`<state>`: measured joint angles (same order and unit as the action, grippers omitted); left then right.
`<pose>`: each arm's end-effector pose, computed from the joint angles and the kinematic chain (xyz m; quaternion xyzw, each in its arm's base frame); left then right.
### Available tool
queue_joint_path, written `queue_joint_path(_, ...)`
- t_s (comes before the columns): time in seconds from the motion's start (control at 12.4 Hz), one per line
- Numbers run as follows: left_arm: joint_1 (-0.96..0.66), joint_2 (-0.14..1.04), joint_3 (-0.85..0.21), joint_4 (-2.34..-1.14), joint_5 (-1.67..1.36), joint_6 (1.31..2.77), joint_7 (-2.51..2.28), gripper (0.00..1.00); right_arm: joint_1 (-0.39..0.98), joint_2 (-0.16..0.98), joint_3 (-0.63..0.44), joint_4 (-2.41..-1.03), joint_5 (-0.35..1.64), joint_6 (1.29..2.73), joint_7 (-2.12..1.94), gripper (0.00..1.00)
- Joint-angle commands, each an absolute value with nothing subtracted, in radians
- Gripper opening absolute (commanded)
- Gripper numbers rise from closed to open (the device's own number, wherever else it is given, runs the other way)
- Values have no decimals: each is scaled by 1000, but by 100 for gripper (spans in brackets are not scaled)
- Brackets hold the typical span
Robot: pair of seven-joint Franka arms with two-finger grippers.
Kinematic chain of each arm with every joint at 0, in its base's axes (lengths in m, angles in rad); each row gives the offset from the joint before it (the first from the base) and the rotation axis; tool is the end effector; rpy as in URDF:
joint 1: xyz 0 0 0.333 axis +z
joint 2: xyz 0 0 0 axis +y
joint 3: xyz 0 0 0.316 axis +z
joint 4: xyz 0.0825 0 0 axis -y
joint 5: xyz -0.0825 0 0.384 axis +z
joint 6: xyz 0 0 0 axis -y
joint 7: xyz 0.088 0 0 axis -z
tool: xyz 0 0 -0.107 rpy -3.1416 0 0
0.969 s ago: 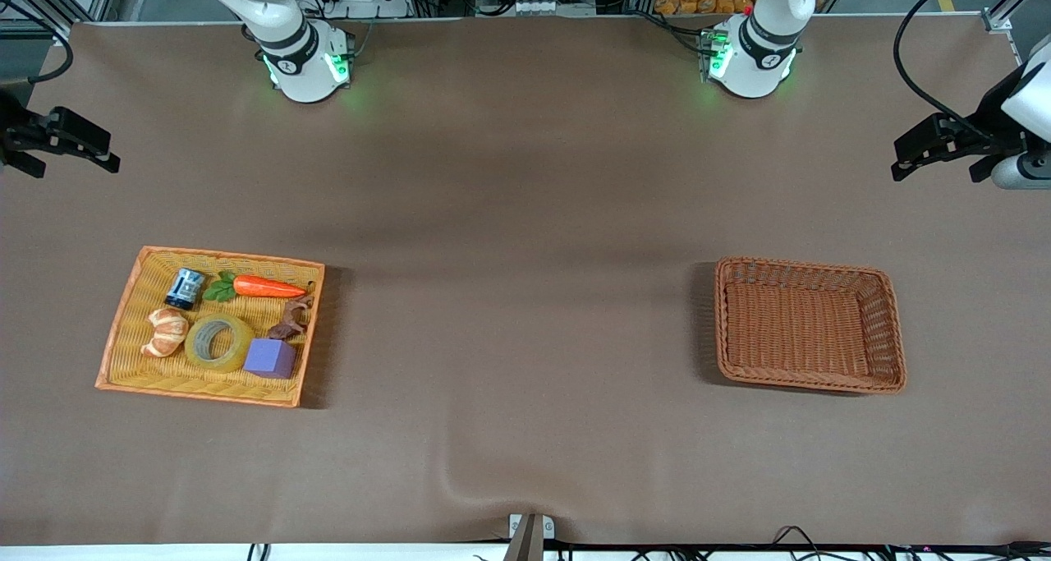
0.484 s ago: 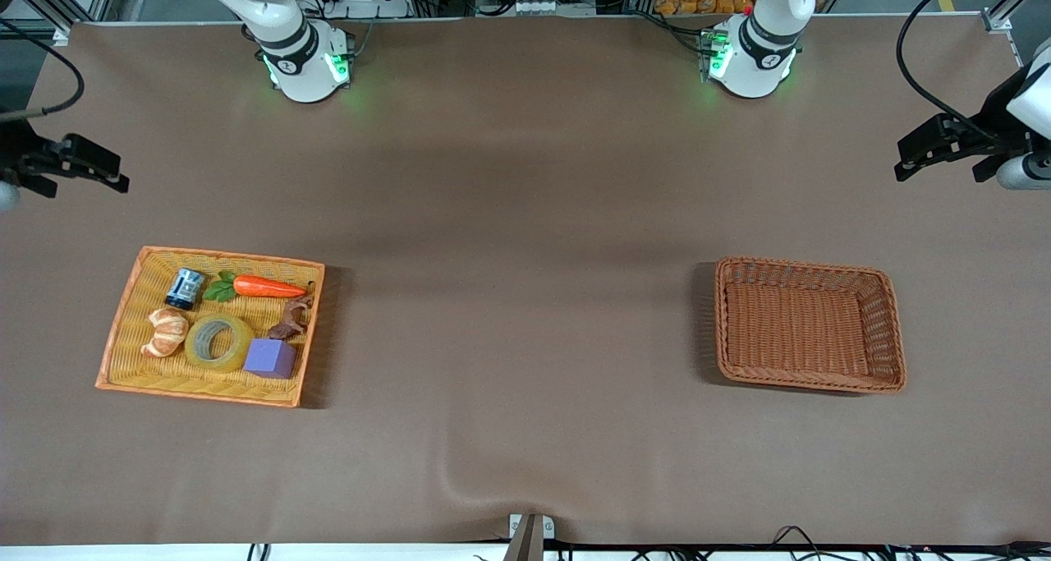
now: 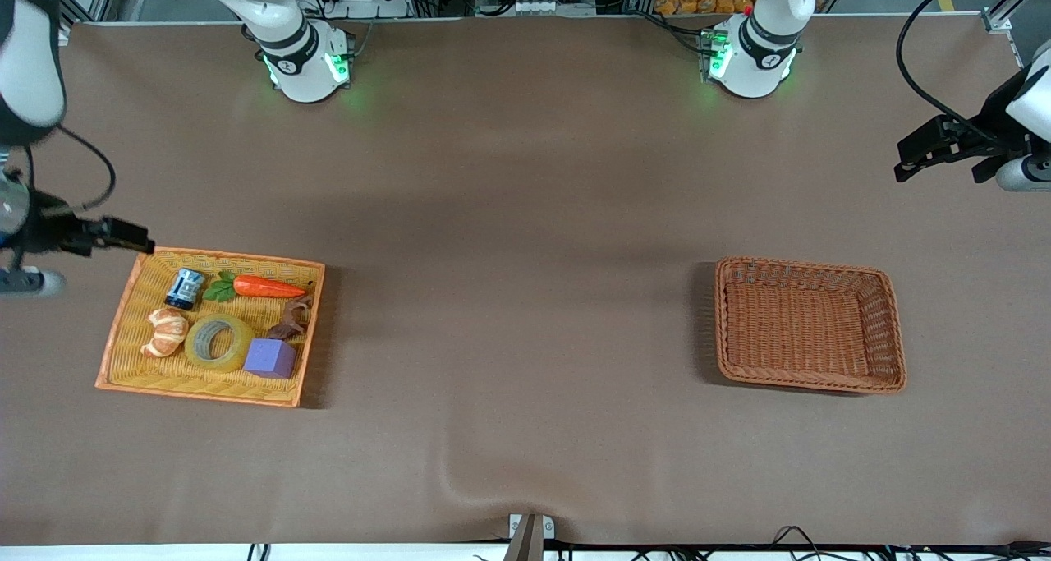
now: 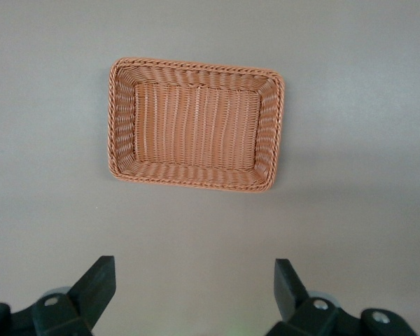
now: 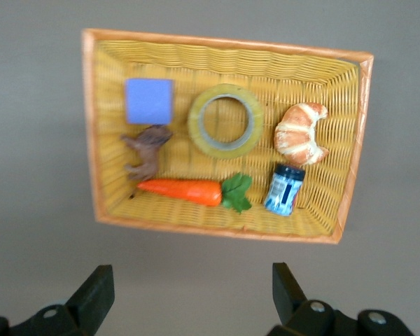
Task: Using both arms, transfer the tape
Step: 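Reach the right gripper down to the yellow tape roll in the tray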
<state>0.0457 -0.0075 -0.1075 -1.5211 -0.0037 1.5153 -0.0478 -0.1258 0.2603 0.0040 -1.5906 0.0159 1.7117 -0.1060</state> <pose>0.5459 -0.0344 0.6471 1.0000 -0.0071 0.0007 0.0015 0.6207 -0.0747 0.4721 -0.9975 0.0096 0.0681 0.0161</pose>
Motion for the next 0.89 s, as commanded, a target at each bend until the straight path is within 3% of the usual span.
queue_joint_path(0.0, 52, -9, -113, -1511, 6, 1520, -51, 100, -176, 400, 18, -1562, 32, 1800, -115, 100)
queue_joint_path(0.4, 52, -11, -107, -1523, 8, 1506, -18, 100, -202, 579, 18, -1566, 31, 1989, -117, 100)
queue_joint_path(0.81, 52, -8, -104, -1511, 9, 1499, -22, 100, -192, 669, 17, -1566, 9, 2088, -126, 100)
